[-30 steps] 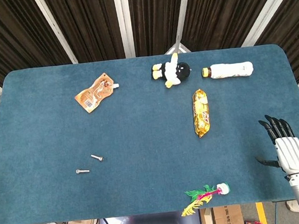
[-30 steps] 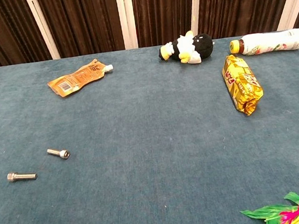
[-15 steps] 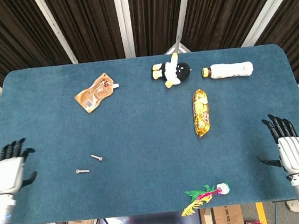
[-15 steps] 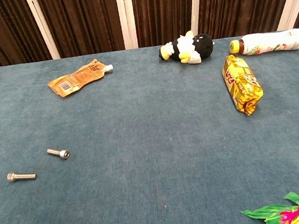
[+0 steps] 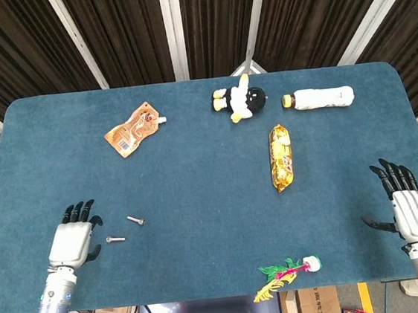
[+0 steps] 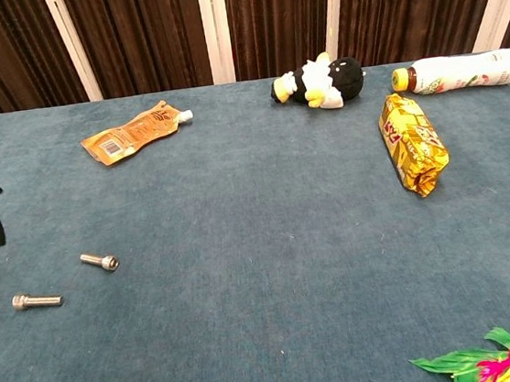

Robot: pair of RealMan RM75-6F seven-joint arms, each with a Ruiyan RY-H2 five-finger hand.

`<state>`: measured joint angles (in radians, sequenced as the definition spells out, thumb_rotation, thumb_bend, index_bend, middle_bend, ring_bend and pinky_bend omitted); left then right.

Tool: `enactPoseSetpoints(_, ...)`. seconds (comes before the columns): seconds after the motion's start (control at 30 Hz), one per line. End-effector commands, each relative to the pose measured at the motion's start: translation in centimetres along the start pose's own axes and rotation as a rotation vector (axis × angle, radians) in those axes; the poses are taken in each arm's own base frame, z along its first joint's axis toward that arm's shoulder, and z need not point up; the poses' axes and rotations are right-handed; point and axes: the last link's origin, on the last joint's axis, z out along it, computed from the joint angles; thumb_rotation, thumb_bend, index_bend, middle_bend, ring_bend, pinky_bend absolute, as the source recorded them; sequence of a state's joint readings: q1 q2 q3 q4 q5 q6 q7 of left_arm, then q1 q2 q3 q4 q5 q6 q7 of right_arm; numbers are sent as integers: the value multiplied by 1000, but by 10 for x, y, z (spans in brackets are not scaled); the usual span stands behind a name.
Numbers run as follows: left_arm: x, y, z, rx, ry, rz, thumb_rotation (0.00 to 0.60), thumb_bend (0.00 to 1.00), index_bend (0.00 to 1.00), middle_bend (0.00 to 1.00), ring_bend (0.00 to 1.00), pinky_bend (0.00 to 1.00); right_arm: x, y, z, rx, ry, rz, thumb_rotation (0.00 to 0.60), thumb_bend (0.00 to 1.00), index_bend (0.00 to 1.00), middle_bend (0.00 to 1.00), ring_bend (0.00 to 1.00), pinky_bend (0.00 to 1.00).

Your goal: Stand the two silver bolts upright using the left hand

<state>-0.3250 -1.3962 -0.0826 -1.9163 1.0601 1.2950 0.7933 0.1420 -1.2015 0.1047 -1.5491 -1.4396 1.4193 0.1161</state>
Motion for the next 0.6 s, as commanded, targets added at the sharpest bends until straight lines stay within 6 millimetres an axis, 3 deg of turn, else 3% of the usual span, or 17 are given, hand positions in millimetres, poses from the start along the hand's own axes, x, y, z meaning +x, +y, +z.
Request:
enactPoseSetpoints(0.03,-9,9,6,-9,2,-7,600,456,399,37,0,0,0,0,0,1,-1,0,600,107,142,68,42,0)
enactPoseSetpoints(0.6,-39,32,13,-51,14,71,600,459,428,40,0,0,-2,0,2,0,-6,3,600,106,142,68,42,0)
